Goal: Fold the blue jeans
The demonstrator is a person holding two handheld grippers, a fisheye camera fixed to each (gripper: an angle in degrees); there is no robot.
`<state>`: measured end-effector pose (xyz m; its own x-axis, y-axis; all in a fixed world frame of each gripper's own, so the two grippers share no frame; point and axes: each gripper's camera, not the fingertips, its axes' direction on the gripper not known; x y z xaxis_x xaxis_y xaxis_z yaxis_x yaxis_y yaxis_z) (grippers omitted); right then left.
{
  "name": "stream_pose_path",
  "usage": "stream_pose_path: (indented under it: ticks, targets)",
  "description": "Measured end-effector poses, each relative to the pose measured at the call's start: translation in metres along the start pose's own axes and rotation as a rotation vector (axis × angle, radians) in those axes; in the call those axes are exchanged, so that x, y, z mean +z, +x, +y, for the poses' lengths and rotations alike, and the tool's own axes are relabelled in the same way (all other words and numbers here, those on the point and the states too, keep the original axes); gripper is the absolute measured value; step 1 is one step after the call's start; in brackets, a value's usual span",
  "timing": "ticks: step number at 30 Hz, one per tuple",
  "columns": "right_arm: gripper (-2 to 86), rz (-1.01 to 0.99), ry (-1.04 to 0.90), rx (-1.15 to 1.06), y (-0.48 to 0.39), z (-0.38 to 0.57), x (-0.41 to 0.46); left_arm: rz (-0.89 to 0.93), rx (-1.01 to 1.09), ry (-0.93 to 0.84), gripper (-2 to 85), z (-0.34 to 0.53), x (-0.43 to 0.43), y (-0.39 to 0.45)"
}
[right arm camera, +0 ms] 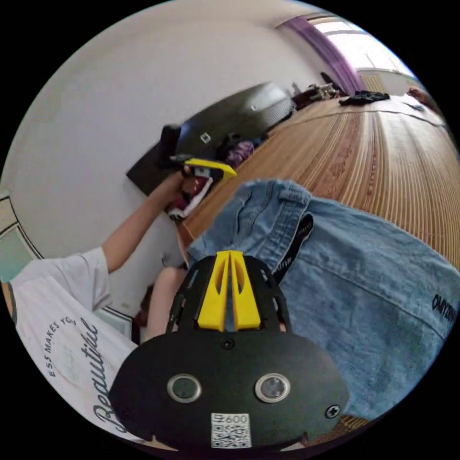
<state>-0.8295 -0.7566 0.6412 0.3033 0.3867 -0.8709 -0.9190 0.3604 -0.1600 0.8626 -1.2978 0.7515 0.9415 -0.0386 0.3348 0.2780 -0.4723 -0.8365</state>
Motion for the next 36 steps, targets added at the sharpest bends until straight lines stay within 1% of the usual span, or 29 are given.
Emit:
stream_pose_path:
  ticks: [1,2,3,5,7,9,11,12,13,14,15,16,17,19,20,21,23,24,26,27,28,29,30,31,32,33,35,36]
  targets:
    - [-0.9,0.063,0.010,-0.033,-0.010,0.012,0.016,-0.045,-0.078,-0.080,1.1,0.002,0.023,-0.006]
    - [-0.9,0.056,0.062,0.009,-0.013,0.025,0.020,-0.087,-0.143,-0.099,0.8,0.004,0.040,-0.011]
    - [-0.9,0.052,0.068,0.029,-0.015,0.029,0.023,-0.077,-0.172,-0.077,0.8,0.005,0.046,-0.013]
    - [-0.9,0.061,0.067,0.051,-0.025,0.045,0.035,-0.026,-0.309,0.028,0.7,0.006,0.042,-0.017]
    - [-0.9,0.084,0.071,0.038,-0.035,0.054,0.045,-0.010,-0.338,0.038,0.7,0.000,0.035,-0.012]
    - [-0.9,0.106,0.081,0.026,-0.044,0.061,0.056,-0.036,-0.400,0.105,0.6,0.001,0.011,-0.009]
    - [-0.9,0.117,0.084,0.028,-0.054,0.067,0.068,-0.094,-0.523,0.283,0.5,0.016,-0.032,-0.002]
    - [-0.9,0.115,0.083,0.032,-0.056,0.068,0.070,-0.118,-0.513,0.317,0.5,0.017,-0.040,0.004]
    - [-0.9,0.112,0.073,0.040,-0.060,0.069,0.073,-0.140,-0.457,0.315,0.4,0.012,-0.047,0.018]
    - [-0.9,0.118,0.052,0.040,-0.069,0.067,0.073,-0.122,-0.420,0.231,0.4,0.003,-0.042,0.027]
    - [-0.9,0.127,0.056,0.030,-0.074,0.066,0.070,-0.113,-0.404,0.196,0.4,0.000,-0.038,0.031]
    - [-0.9,0.153,0.140,0.005,-0.088,0.065,0.059,-0.100,-0.372,0.166,0.3,-0.003,-0.031,0.040]
    - [-0.9,0.166,0.287,-0.025,-0.103,0.061,0.045,-0.084,-0.367,0.168,0.3,-0.002,-0.024,0.046]
    - [-0.9,0.225,0.417,-0.083,-0.117,0.036,0.045,-0.035,-0.406,0.206,0.3,0.002,-0.014,0.047]
    - [-0.9,0.268,0.369,-0.099,-0.116,0.005,0.061,0.028,-0.421,0.230,0.3,0.004,-0.006,0.048]
    - [-0.9,0.276,0.323,-0.099,-0.114,-0.012,0.072,0.053,-0.430,0.233,0.3,0.005,-0.001,0.048]
    - [-0.9,0.255,0.155,-0.085,-0.094,-0.063,0.122,0.065,-0.458,0.203,0.3,0.013,0.018,0.051]
    - [-0.9,0.254,0.121,-0.069,-0.087,-0.070,0.133,0.068,-0.452,0.206,0.3,0.017,0.021,0.054]
    - [-0.9,0.282,-0.057,-0.008,-0.052,-0.074,0.166,0.092,-0.482,0.240,0.3,0.041,0.019,0.058]
    - [-0.9,0.231,-0.041,-0.007,-0.045,-0.069,0.164,0.085,-0.496,0.254,0.3,0.049,0.016,0.060]
    - [-0.9,0.161,0.040,0.085,-0.028,-0.055,0.149,0.017,-0.524,0.267,0.3,0.066,0.009,0.067]
    - [-0.9,0.121,0.097,0.133,-0.016,-0.039,0.134,-0.107,-0.537,0.240,0.3,0.083,0.002,0.078]
    - [-0.9,0.111,0.110,0.160,-0.011,-0.030,0.127,-0.202,-0.552,0.209,0.3,0.092,-0.002,0.084]
    - [-0.9,0.085,0.141,0.203,-0.006,-0.013,0.110,-0.410,-0.564,0.133,0.2,0.111,-0.010,0.101]
    - [-0.9,0.090,0.199,0.234,-0.010,0.005,0.091,-0.526,-0.529,0.128,0.2,0.132,-0.020,0.125]
    - [-0.9,0.126,0.224,0.231,-0.015,0.014,0.082,-0.545,-0.500,0.162,0.2,0.145,-0.026,0.140]
    - [-0.9,0.271,0.273,0.126,-0.057,0.041,0.062,-0.549,-0.426,0.370,0.3,0.202,-0.052,0.214]
    - [-0.9,0.273,0.277,0.089,-0.069,0.046,0.061,-0.550,-0.417,0.415,0.3,0.216,-0.056,0.234]
